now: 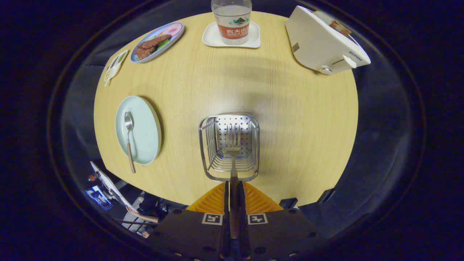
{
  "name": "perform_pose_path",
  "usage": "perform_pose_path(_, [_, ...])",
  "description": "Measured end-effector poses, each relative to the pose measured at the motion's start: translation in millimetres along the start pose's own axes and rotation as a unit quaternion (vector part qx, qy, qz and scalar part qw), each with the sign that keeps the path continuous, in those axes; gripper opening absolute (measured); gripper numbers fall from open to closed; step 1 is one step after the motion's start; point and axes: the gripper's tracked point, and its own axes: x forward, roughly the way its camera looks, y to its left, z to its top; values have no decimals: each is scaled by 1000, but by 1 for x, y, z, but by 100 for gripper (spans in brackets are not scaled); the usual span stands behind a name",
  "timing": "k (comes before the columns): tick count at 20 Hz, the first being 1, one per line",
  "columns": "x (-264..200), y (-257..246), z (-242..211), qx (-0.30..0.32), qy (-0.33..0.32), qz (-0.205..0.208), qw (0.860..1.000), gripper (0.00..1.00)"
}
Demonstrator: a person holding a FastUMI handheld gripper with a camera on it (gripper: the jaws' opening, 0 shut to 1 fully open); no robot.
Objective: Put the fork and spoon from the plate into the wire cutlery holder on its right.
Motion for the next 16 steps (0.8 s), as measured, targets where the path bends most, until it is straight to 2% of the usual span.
perform_pose_path(3, [-7,12,9,-35,-50,-11,998,12])
perform_pose_path(7, [-34,44,11,-74,-145,-35,986,36])
perform_pose_path(8, [-41,55,12,-87,-170,-41,981,49])
perform_pose_path(10, [-51,83,10,-108,-213,-44,970,64])
perform_pose_path(12, [-50,119,3,-128,-238,-31,962,82])
perform_pose_path(14, [-43,157,-4,-139,-253,-6,958,91])
perform_pose_path(16, [-35,196,-7,-139,-271,36,952,93])
